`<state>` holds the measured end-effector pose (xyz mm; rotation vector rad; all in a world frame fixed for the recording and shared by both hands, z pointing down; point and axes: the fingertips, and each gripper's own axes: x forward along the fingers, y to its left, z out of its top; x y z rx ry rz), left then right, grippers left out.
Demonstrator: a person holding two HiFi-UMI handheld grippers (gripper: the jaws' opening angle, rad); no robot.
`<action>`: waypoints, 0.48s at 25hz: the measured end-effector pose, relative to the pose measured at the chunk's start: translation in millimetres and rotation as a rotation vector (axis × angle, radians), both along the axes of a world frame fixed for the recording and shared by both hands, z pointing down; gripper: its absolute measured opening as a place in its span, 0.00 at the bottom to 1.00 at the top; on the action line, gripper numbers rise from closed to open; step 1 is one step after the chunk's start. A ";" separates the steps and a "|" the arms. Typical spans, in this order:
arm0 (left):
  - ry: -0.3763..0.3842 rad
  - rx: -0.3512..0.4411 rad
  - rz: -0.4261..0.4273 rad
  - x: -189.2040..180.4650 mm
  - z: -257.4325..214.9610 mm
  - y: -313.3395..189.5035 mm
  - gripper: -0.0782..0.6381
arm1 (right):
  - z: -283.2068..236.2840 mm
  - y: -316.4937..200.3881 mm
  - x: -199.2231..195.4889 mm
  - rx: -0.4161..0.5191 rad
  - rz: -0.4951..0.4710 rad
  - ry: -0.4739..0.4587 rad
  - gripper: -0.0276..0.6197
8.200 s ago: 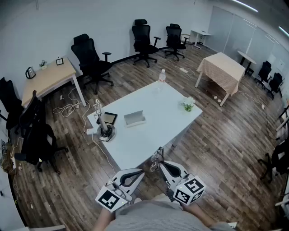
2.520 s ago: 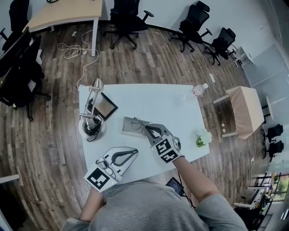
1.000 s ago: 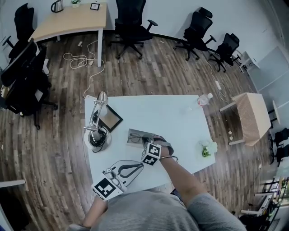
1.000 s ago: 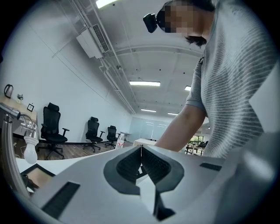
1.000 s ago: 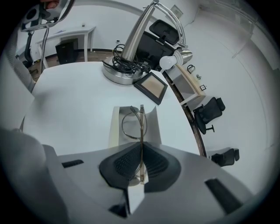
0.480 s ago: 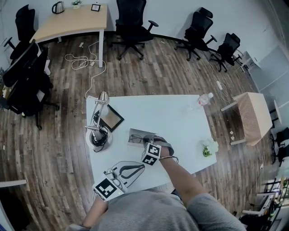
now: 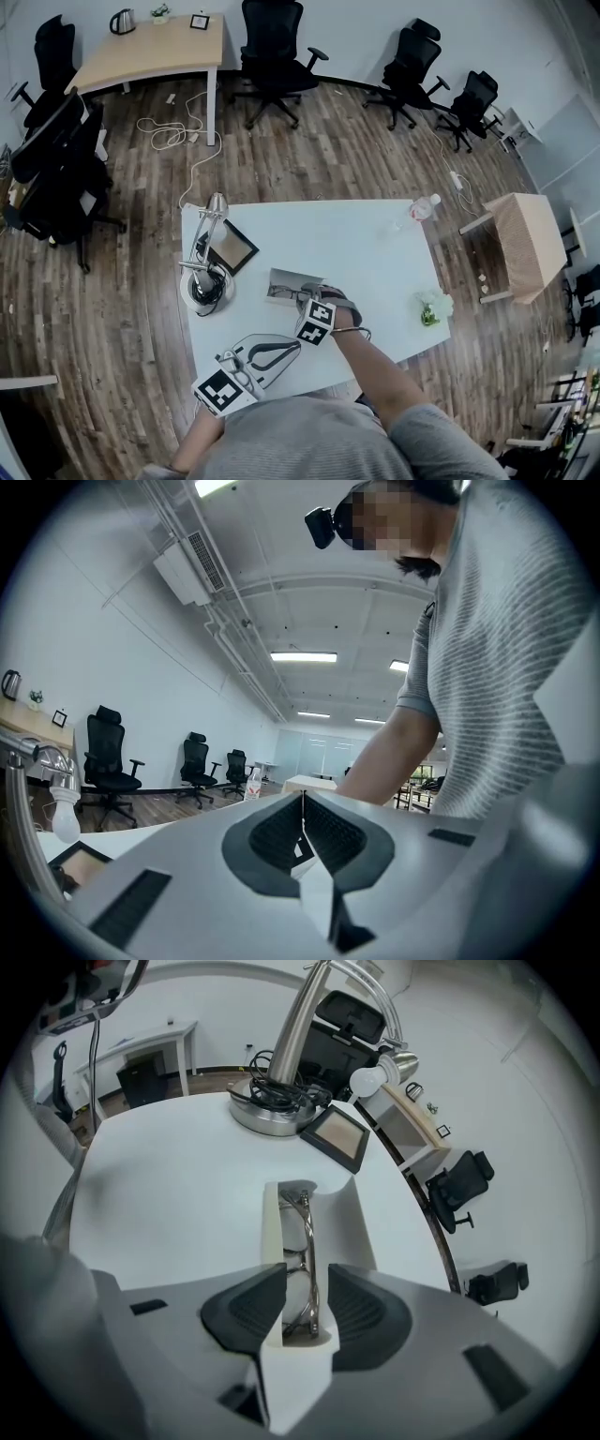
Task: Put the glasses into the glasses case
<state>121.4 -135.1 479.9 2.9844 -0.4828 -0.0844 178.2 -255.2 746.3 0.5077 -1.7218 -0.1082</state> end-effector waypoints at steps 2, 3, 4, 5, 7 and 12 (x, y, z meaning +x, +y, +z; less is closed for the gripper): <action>-0.001 0.002 0.000 0.3 -1.4 0.7 0.13 | -6.1 -0.7 2.1 0.018 0.020 -0.021 0.24; 0.001 0.003 0.000 -0.1 -2.2 0.9 0.13 | -9.7 -0.8 2.2 0.026 0.032 -0.036 0.24; 0.003 0.004 0.000 -0.6 -3.1 1.3 0.13 | -13.8 -0.8 1.9 0.035 0.045 -0.052 0.24; 0.003 0.002 0.000 -1.1 -3.3 2.0 0.13 | -18.2 -0.9 1.6 0.045 0.059 -0.069 0.24; 0.000 -0.003 0.002 -1.8 -4.3 3.8 0.13 | -27.3 -0.7 1.8 0.065 0.090 -0.103 0.24; -0.011 -0.011 0.007 -2.2 -6.2 7.7 0.13 | -43.4 2.3 4.2 0.093 0.159 -0.174 0.24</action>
